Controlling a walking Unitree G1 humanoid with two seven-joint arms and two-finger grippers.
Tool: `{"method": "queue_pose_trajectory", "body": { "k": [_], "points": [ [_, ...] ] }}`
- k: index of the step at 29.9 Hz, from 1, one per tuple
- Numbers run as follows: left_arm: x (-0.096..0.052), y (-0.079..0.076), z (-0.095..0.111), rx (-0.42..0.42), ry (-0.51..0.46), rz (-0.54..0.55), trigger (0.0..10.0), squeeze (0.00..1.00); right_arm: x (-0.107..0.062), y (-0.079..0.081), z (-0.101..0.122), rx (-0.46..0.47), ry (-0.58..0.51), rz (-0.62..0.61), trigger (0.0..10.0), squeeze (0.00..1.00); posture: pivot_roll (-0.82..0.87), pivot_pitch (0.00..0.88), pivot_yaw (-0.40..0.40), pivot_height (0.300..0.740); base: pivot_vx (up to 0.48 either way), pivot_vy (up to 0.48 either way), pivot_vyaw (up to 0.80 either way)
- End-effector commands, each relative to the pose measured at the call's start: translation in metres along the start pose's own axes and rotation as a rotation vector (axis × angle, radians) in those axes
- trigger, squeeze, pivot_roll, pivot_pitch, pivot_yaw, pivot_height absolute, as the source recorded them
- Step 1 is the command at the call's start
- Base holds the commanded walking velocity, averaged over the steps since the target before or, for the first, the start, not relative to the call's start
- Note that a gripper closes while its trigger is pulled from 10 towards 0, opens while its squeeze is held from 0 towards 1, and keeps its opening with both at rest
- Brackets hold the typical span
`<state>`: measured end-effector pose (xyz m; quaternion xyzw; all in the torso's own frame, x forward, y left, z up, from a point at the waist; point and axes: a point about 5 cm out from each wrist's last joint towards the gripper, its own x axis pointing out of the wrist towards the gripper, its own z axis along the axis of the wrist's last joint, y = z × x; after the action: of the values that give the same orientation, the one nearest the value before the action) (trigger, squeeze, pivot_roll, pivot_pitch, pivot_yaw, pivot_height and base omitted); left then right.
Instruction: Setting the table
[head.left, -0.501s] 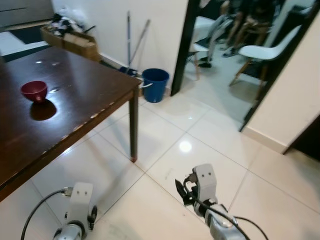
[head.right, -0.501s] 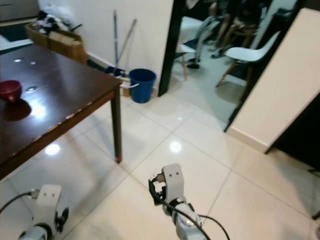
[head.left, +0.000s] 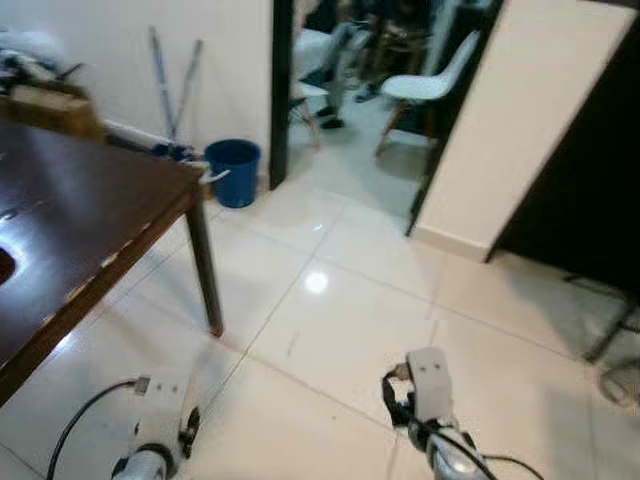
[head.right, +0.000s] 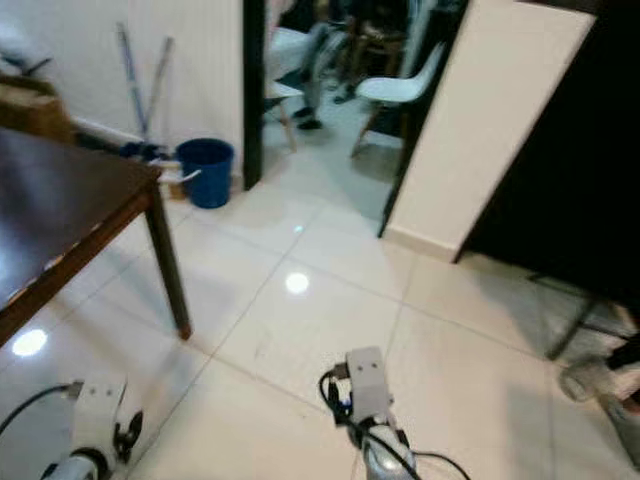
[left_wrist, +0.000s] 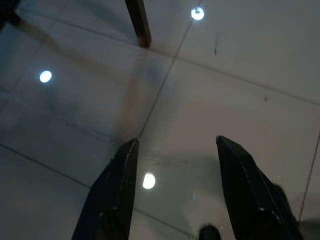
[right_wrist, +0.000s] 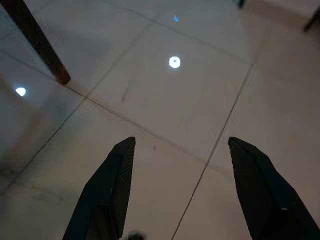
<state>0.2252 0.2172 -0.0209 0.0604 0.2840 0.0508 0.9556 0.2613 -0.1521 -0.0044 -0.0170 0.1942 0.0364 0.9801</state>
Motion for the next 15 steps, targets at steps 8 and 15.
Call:
{"method": "queue_pose_trajectory", "body": {
  "k": [8, 15],
  "points": [
    [0.0004, -0.0003, -0.0042, -0.023, -0.012, 0.007, 10.0, 0.0, -0.0029, 0.0002, -0.0095, -0.02, 0.013, -0.028, 10.0, 0.0, 0.01, 0.017, 0.046, 0.74, 0.0, 0.0, -0.76],
    [0.0008, 0.0, -0.0033, -0.002, -0.025, 0.011, 10.0, 0.0, -0.0017, 0.0025, -0.0094, -0.021, 0.012, -0.018, 10.0, 0.0, 0.01, 0.016, 0.046, 0.74, 0.0, 0.0, -0.74]
  ]
}}
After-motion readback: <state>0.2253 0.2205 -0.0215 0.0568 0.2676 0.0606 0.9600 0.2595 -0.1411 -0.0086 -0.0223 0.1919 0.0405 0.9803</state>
